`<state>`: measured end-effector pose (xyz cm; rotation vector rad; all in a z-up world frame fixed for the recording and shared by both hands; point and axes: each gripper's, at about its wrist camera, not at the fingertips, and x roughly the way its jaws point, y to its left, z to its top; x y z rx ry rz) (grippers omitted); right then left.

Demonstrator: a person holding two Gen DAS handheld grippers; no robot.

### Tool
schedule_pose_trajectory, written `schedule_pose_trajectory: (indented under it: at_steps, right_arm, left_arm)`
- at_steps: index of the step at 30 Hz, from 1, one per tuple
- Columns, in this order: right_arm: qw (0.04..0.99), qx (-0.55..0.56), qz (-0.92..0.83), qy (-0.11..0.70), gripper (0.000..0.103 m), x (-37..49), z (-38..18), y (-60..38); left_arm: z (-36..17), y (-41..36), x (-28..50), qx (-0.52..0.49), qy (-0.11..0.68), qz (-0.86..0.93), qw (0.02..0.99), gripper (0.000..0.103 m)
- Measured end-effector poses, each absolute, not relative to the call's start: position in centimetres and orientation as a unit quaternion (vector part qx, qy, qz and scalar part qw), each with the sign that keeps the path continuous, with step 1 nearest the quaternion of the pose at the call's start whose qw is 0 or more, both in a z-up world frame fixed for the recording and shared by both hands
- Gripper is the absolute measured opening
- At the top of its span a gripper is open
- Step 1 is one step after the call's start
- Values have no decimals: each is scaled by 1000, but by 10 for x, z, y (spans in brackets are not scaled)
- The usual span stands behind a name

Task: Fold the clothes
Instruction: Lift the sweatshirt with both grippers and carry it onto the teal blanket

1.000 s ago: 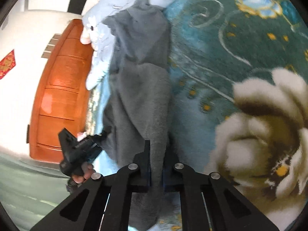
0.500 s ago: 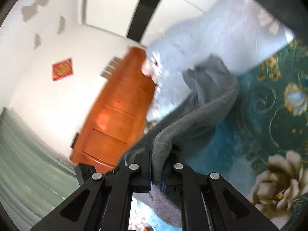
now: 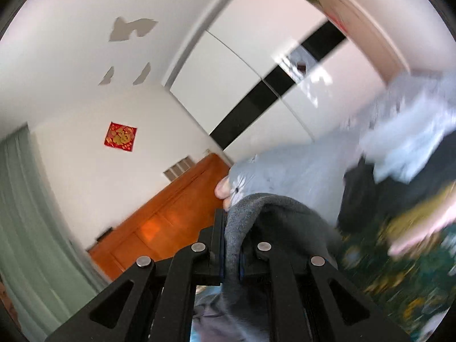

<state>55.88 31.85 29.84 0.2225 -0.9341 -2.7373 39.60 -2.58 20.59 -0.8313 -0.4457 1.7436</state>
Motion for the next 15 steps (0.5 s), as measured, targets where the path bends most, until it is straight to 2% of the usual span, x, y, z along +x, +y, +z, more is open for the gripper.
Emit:
schedule_pose_trajectory:
  at_steps: [5,11,15]
  right_arm:
    - [153,161,-924,-310,7,482,278,288]
    - [210,305,-861,-348,7,332,186,203]
    - [245,377,-828,-336,7,238,143,114]
  left_arm:
    - [150,-96,365,-405,-253,762,437,11]
    - [65,-220,347,-455,-352,764,292,11]
    - [15,-276,341,-468,-412,749,223,11]
